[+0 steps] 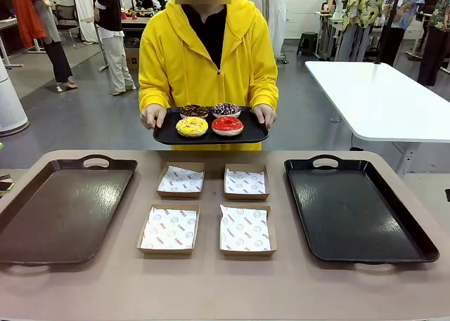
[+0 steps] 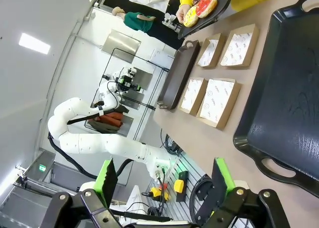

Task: Individually package the donuts and arrange them on the tray.
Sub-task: Pick up one Paper togo box.

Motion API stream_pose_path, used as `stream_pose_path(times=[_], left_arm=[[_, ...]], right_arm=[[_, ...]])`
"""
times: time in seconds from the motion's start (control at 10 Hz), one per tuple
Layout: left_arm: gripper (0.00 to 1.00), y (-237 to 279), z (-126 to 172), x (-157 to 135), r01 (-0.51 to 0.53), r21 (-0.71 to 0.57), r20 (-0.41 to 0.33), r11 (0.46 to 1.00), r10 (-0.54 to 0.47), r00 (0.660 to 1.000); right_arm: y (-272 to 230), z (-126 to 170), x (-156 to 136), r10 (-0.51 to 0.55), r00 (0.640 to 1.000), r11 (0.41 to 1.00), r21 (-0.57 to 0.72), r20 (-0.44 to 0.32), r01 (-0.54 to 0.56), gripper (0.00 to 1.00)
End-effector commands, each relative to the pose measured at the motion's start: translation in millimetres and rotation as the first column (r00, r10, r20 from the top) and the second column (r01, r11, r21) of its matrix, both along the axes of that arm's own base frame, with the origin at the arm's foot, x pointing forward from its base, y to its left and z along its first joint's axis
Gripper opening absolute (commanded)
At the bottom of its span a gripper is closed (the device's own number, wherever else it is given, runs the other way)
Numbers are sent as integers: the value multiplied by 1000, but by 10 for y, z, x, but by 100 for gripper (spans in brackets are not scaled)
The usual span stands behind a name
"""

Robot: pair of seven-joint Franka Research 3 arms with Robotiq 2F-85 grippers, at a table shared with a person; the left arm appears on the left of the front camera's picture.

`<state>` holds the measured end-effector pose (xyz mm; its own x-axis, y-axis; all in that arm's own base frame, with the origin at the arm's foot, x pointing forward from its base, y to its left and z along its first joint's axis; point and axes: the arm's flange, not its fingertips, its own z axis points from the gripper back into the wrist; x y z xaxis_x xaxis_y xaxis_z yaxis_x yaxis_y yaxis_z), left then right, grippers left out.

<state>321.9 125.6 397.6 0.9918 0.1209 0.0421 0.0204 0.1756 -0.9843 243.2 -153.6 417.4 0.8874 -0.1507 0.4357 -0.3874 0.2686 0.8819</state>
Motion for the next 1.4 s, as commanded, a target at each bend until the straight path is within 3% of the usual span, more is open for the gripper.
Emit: stream_pose_path(times=[0.0, 0.4, 0.5, 0.7, 0.9, 1.1, 1.3], left_arm=[[100, 1, 6, -4, -7, -21, 10, 1000, 7, 1000], [100, 1, 6, -4, -7, -21, 10, 1000, 7, 1000], [100, 1, 6, -4, -7, -21, 10, 1000, 7, 1000], [100, 1, 6, -4, -7, -21, 10, 1000, 7, 1000], [100, 1, 6, -4, -7, -21, 10, 1000, 7, 1000], [100, 1, 6, -4, -7, -21, 10, 1000, 7, 1000], [100, 1, 6, -4, -7, -21, 10, 1000, 7, 1000]], right_arm=[[-10, -5, 34, -8, 1000, 1000, 11, 24, 8, 100], [0, 0, 0, 0, 1000, 1000, 0, 0, 0, 100], [262, 197, 73, 11, 1000, 994, -112, 27, -8, 100], [830, 572, 335, 93, 994, 963, -246, -64, -106, 100], [1504, 770, 608, 137, 974, 887, -415, -179, -201, 100], [2229, 729, 824, 101, 958, 772, -586, -269, -246, 100], [2806, 530, 993, 18, 961, 656, -722, -275, -219, 100]])
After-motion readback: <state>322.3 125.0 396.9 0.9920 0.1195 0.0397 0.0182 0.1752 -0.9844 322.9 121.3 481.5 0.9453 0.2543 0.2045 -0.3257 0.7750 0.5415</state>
